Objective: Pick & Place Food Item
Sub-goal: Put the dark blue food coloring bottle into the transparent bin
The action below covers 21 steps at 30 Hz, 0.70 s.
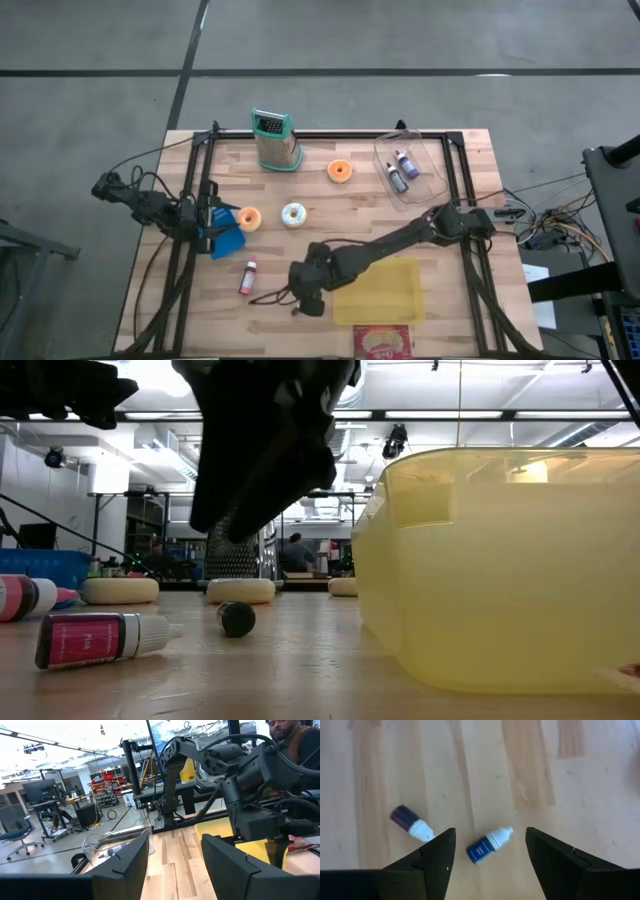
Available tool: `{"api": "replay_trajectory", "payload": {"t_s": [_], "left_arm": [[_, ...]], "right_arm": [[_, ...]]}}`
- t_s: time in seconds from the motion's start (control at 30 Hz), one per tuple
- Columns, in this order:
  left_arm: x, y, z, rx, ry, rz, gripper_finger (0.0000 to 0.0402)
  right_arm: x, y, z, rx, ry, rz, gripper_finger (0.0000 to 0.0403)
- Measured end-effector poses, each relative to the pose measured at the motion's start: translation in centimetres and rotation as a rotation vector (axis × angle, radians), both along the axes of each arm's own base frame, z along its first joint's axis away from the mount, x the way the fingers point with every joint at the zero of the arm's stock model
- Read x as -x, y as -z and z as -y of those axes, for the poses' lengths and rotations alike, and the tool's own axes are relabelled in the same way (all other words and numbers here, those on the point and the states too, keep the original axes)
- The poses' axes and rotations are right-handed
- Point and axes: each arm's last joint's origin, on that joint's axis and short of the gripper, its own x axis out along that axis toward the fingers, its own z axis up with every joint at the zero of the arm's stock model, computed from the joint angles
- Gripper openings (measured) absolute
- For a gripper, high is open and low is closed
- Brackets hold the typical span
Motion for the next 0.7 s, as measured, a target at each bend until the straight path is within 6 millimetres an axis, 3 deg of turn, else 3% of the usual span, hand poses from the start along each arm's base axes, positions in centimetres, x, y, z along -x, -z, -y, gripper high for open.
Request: {"api": "replay_trajectory", "payload": {"t_s": [0.17,0.7], "left_arm": [[0.0,0.0,0.0,0.0,0.0,0.0,0.0188],[0.0,0.0,0.0,0.0,0.0,0.0,0.0188]], "right_arm": [[0.0,0.0,-0.7,-0.021,0.043,0.037,0.0242],[0.5,2.4,-0.2,-0.045,0.106,0.0,0.024]]}}
